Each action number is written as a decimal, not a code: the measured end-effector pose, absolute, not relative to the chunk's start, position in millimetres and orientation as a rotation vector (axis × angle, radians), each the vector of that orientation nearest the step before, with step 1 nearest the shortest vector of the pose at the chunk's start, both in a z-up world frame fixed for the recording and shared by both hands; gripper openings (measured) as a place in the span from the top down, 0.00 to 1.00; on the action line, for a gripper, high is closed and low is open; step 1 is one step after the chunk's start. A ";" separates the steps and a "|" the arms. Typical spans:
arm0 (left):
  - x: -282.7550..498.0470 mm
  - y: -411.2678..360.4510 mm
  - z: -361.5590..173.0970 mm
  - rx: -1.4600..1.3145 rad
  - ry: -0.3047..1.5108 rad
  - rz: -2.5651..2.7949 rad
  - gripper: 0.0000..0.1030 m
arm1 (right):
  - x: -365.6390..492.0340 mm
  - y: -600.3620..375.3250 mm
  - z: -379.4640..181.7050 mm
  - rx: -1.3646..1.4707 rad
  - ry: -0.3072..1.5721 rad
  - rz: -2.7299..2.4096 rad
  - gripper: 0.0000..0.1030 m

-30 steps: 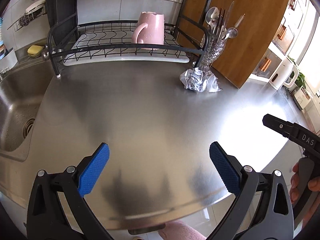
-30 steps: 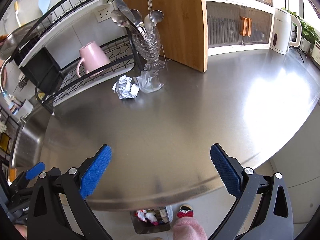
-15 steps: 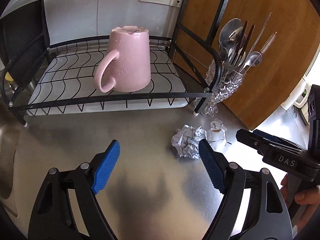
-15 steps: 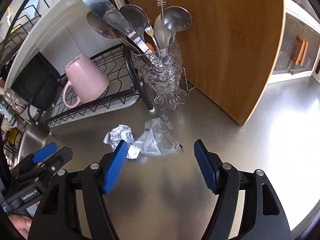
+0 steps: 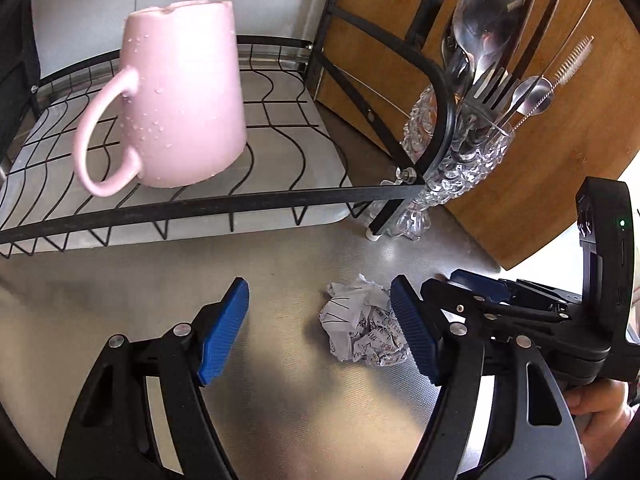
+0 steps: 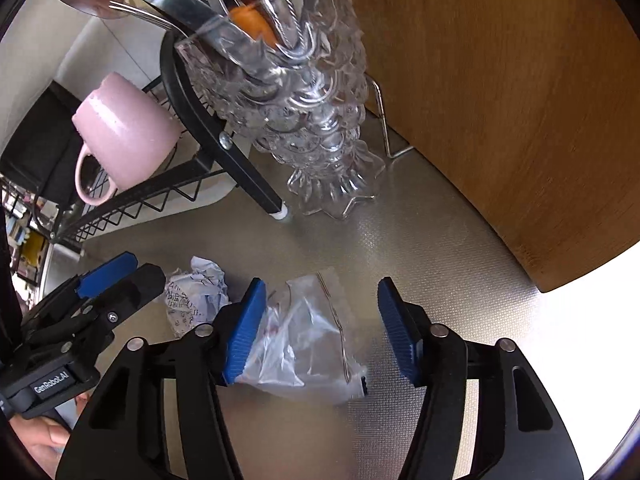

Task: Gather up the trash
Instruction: 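Grasp the foil ball with the left gripper while the right grasps the clear plastic bag, then carry the foil ball and clear plastic bag down over the floor bin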

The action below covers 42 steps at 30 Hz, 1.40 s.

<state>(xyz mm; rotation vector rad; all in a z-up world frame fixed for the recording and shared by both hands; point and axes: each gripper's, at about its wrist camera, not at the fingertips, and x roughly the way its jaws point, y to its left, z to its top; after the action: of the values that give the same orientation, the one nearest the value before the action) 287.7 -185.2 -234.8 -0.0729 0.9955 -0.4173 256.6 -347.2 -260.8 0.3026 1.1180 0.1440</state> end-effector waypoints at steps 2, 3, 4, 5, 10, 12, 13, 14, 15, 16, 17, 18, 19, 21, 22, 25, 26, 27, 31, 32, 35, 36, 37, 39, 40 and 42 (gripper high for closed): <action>289.0 -194.9 -239.6 -0.049 1.024 -0.436 0.34 | 257.9 -346.2 -261.8 0.254 1.115 0.144 0.63; 287.7 -199.0 -241.8 -0.035 1.025 -0.443 0.33 | 258.1 -344.8 -262.4 0.235 1.115 0.148 0.66; 286.6 -201.3 -243.0 -0.037 1.019 -0.449 0.33 | 257.1 -345.5 -262.6 0.235 1.114 0.155 0.68; 286.2 -202.4 -243.6 -0.048 1.019 -0.449 0.33 | 255.5 -346.5 -262.8 0.238 1.115 0.160 0.70; 287.9 -212.5 -246.8 -0.050 1.022 -0.477 0.34 | 238.9 -355.8 -264.4 0.232 1.111 0.152 0.74; 286.9 -219.6 -246.4 -0.044 1.025 -0.505 0.43 | 232.2 -360.6 -265.6 0.234 1.115 0.144 0.84; 285.4 -224.6 -247.2 -0.039 1.027 -0.518 0.44 | 228.5 -362.9 -265.9 0.239 1.115 0.140 0.84; 284.6 -228.6 -247.4 -0.037 1.029 -0.533 0.45 | 224.7 -365.8 -266.0 0.244 1.113 0.134 0.85; 283.2 -233.4 -248.5 -0.034 1.034 -0.547 0.46 | 220.7 -368.2 -265.8 0.246 1.112 0.129 0.87; 281.4 -238.2 -249.7 -0.032 1.039 -0.563 0.47 | 217.6 -368.9 -266.0 0.247 1.112 0.124 0.87; 279.1 -243.8 -251.1 -0.027 1.044 -0.585 0.53 | 214.9 -368.7 -266.3 0.250 1.111 0.121 0.90; 276.0 -249.6 -251.7 -0.020 1.046 -0.605 0.60 | 211.2 -369.0 -266.0 0.252 1.106 0.116 0.91; 272.5 -254.7 -251.2 -0.006 1.039 -0.609 0.61 | 207.0 -370.5 -265.4 0.257 1.100 0.111 0.91; 266.8 -262.1 -249.2 0.025 1.025 -0.604 0.66 | 200.6 -370.2 -263.8 0.266 1.096 0.108 0.91; 265.6 -263.0 -248.8 0.024 1.027 -0.603 0.67 | 197.5 -370.1 -262.6 0.268 1.094 0.106 0.91; 259.7 -261.1 -244.5 0.024 1.021 -0.606 0.70 | 188.1 -376.5 -256.7 0.275 1.079 0.098 0.92; 256.1 -260.2 -242.1 0.028 1.014 -0.602 0.70 | 185.1 -376.3 -254.1 0.277 1.073 0.094 0.92; 252.2 -258.9 -239.4 0.027 1.010 -0.601 0.71 | 185.7 -376.8 -252.3 0.280 1.067 0.091 0.92; 234.4 -241.1 -225.8 0.021 0.983 -0.586 0.71 | 174.5 -377.9 -239.2 0.280 1.039 0.088 0.92; 228.1 -232.7 -221.4 0.019 0.976 -0.579 0.71 | 170.3 -374.6 -235.6 0.278 1.033 0.091 0.92; 206.4 -203.4 -210.4 0.007 0.954 -0.550 0.71 | 157.1 -360.9 -224.7 0.266 1.019 0.110 0.92; 197.9 -192.3 -207.3 -0.001 0.949 -0.540 0.71 | 152.4 -352.7 -220.8 0.258 1.015 0.119 0.92; 188.8 -181.1 -204.7 -0.007 0.945 -0.531 0.71 | 147.3 -342.7 -217.7 0.248 1.011 0.129 0.92; 167.2 -156.9 -199.4 -0.013 0.936 -0.509 0.71 | 134.9 -320.8 -211.4 0.233 1.002 0.147 0.92; 154.9 -144.5 -197.6 -0.015 0.933 -0.499 0.70 | 127.6 -309.8 -207.6 0.227 0.998 0.156 0.92; 131.3 -121.9 -195.7 -0.017 0.927 -0.477 0.70 | 110.0 -287.1 -203.6 0.219 0.991 0.171 0.92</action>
<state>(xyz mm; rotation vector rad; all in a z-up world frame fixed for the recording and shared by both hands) 131.3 -121.9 -195.7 -0.0172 0.9267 -0.4765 110.0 -287.1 -203.7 0.2186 0.9914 0.1712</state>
